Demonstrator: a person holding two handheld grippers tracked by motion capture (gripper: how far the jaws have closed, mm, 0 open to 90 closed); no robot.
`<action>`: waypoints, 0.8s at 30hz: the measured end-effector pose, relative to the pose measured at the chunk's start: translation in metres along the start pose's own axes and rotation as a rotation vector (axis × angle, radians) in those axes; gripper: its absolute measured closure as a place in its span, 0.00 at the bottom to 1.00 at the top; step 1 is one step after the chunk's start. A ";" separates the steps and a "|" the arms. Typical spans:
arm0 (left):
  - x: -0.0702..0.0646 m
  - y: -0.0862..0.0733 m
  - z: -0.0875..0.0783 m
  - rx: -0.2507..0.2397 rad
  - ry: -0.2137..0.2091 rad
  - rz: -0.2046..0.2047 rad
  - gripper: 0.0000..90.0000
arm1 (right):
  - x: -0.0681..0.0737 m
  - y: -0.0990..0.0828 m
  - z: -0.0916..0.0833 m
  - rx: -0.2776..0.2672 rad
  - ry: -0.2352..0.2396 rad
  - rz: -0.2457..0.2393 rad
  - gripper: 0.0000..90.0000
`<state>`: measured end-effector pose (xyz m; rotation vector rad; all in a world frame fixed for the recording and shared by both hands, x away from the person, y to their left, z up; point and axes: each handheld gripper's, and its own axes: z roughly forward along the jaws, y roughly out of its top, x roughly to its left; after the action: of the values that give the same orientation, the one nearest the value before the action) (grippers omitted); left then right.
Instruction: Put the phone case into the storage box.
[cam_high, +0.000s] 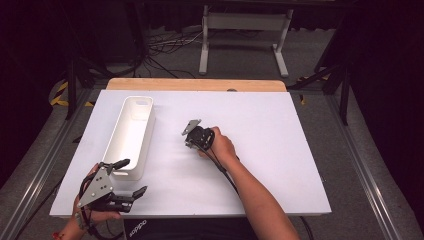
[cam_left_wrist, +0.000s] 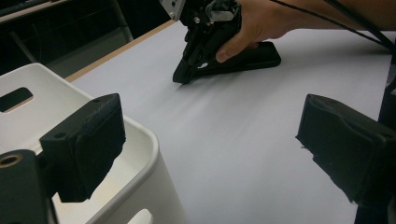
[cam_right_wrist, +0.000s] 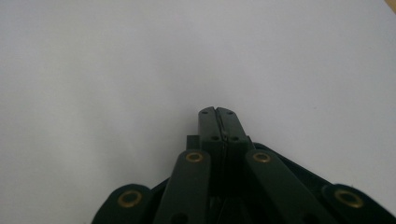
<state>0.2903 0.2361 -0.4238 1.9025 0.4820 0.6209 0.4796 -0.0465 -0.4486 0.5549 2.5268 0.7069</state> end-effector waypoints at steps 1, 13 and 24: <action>0.000 0.000 0.000 0.001 -0.001 -0.001 0.09 | -0.001 -0.001 0.000 0.003 -0.010 0.002 1.00; 0.000 -0.001 0.001 0.018 -0.009 0.003 0.09 | -0.013 -0.008 -0.002 0.023 -0.026 0.031 1.00; 0.001 -0.001 0.002 0.022 -0.007 0.003 0.10 | -0.023 -0.015 -0.005 0.034 -0.039 0.073 0.99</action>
<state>0.2921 0.2357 -0.4253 1.9257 0.4827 0.6134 0.4921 -0.0716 -0.4459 0.6694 2.4977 0.6742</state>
